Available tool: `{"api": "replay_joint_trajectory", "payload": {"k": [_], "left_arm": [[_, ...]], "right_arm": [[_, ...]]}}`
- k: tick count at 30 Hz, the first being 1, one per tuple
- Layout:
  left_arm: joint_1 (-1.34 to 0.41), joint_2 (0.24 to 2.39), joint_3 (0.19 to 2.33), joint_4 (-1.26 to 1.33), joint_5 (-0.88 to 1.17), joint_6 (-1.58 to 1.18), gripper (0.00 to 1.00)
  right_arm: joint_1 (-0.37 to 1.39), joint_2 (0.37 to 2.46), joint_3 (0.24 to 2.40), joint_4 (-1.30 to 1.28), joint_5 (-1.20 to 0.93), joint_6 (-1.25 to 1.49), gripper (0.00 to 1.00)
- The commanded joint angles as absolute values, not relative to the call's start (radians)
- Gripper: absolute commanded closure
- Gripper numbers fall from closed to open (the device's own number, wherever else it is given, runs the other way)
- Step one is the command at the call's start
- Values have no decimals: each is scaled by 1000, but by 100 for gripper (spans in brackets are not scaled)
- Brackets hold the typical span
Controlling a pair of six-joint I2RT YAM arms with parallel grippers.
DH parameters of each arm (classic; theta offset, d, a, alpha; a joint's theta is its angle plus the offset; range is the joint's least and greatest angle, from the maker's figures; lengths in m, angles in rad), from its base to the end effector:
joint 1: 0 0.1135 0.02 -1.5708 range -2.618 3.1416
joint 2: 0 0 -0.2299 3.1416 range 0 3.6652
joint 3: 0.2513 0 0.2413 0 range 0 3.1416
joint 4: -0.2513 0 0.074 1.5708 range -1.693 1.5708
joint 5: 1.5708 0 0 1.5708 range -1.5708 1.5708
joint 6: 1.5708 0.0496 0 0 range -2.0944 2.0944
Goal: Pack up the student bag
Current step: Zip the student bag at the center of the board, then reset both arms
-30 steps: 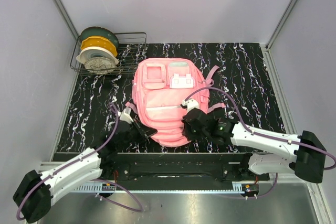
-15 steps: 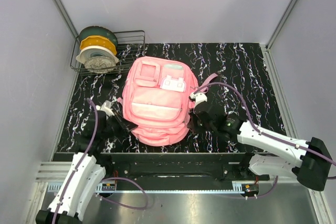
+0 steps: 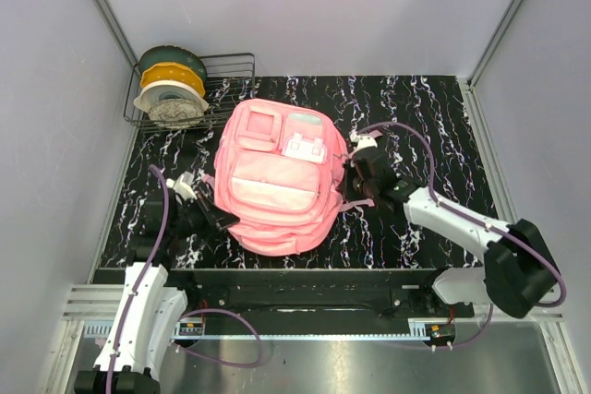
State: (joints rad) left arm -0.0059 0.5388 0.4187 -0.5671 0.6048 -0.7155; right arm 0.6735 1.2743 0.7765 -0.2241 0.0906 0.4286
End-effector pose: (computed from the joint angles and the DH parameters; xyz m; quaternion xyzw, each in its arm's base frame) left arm 0.1505 -0.0291 0.1902 -0.1804 0.8535 -0.3959 0.2869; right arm 0.2212 0.1708 0.1929 -0.0927 0.9058 0.1802 0.3721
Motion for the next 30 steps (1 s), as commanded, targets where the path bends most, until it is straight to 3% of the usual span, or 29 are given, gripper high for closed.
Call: {"api": "replay_joint_trajectory", "payload": {"k": [1,6,8,9,10,11,14,20,21,25,30], "left_arm": [[21,514,479,-469,612,-684,100],[20,512,468,-434,670,-684,100],[20,518,471,-410,725,-670,85],[20,520,480,-408,738,-664,69],[17,520,486,-410,741,-655,46],[17,520,492,-411,744,-644,1],[9,522,543,-455,709,-620,1],[5,489,687,-629,531,-554,1],[5,489,698,-633,525,-555,1],[6,492,713,-640,497,-545,1],[5,520,745,-657,443,-520,1]], "right_arm": [[554,1359,862,-170,181,341,100],[462,1413,910,-176,181,327,100],[433,1408,911,-176,137,325,97],[428,1405,911,-163,127,315,97],[428,1405,919,-164,79,304,93],[428,1405,925,-166,54,296,76],[423,1410,951,-205,40,330,42],[359,1359,956,-275,48,393,25],[344,1345,951,-285,46,409,16],[304,1234,920,-298,25,443,4],[241,1154,928,-342,3,442,0]]}}
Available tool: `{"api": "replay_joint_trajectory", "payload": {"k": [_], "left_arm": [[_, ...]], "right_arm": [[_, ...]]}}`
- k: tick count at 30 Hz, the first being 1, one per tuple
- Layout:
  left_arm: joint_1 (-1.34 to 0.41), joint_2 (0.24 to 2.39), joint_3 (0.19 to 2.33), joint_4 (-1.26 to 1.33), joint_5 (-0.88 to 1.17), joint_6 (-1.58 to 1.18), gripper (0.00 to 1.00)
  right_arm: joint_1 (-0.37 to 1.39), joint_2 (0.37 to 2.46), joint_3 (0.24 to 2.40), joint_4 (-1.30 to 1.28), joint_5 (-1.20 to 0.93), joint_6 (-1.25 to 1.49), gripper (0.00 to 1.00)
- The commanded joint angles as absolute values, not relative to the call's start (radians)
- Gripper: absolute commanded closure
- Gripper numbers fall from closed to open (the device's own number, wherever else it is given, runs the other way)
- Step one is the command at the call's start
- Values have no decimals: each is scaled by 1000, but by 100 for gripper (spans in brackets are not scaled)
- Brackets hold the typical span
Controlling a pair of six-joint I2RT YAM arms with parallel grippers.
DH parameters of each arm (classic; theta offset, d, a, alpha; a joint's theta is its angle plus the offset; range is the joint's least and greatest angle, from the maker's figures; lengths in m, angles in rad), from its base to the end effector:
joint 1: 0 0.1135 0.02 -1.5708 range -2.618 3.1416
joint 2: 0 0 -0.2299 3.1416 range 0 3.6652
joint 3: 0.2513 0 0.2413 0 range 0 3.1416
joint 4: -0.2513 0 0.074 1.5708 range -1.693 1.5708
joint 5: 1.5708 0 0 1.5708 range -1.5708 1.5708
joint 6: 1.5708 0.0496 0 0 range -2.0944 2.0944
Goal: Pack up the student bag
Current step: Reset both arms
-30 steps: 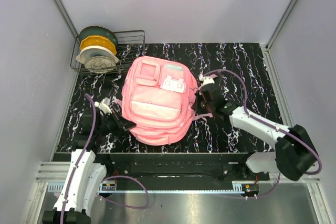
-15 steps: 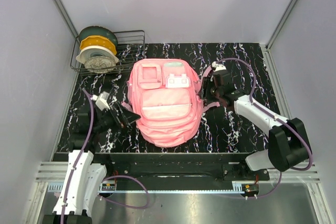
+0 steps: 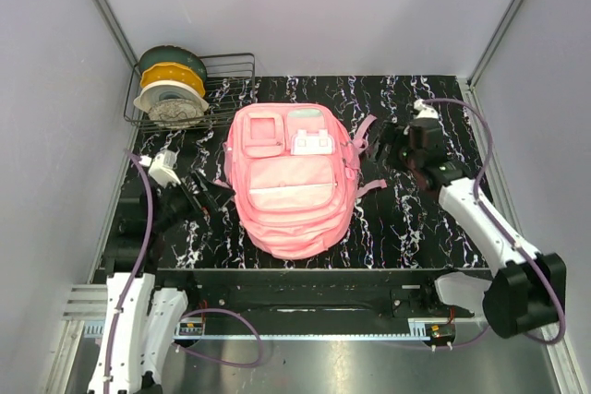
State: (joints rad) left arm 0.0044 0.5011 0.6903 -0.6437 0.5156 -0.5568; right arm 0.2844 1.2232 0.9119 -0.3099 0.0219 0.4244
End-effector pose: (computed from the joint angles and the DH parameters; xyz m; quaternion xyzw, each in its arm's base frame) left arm 0.1420 -0.0238 0.2754 -0.0974 0.8255 -0.3477 0.4337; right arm 0.2720 0.0784 0.2433 0.0672 0.8868 0.1495 0.4321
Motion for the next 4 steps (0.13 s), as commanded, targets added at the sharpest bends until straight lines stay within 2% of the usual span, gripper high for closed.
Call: {"api": "replay_joint_trajectory", "payload": {"k": [1,4], "left_arm": [[5,525,753,-664,431,-509,1],[5,548,784,-672,381,-497,1]], "right_arm": [[230,1149,934,-351,3,440,0],[186,1131,951,-376,-26,436,0]]}}
